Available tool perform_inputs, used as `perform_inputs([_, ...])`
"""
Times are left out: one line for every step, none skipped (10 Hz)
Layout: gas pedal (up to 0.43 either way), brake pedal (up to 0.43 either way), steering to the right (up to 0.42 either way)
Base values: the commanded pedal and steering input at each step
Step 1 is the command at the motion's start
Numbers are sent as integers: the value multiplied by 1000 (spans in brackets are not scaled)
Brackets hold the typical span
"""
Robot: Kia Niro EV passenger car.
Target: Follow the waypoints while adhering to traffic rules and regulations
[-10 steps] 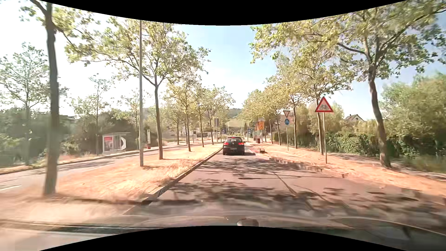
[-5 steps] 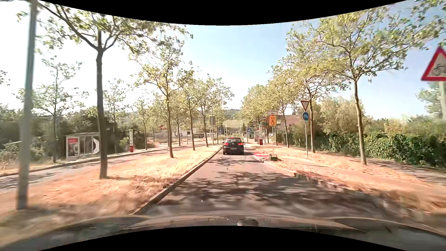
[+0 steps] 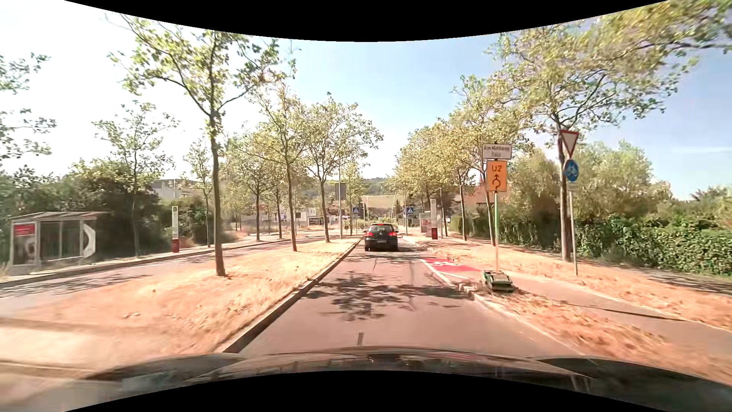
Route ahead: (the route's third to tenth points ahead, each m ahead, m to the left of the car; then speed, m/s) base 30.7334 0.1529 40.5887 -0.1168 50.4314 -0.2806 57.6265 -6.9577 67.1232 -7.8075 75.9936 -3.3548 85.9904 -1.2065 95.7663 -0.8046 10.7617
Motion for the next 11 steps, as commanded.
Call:
perform_inputs([0, 91, 8])
perform_inputs([0, 98, 8])
perform_inputs([0, 116, 6])
perform_inputs([0, 122, 6])
perform_inputs([0, 128, 5])
perform_inputs([0, 134, 4])
perform_inputs([0, 134, 2])
perform_inputs([0, 146, 2])
perform_inputs([0, 146, -1])
perform_inputs([0, 152, -2])
perform_inputs([0, 159, -2])
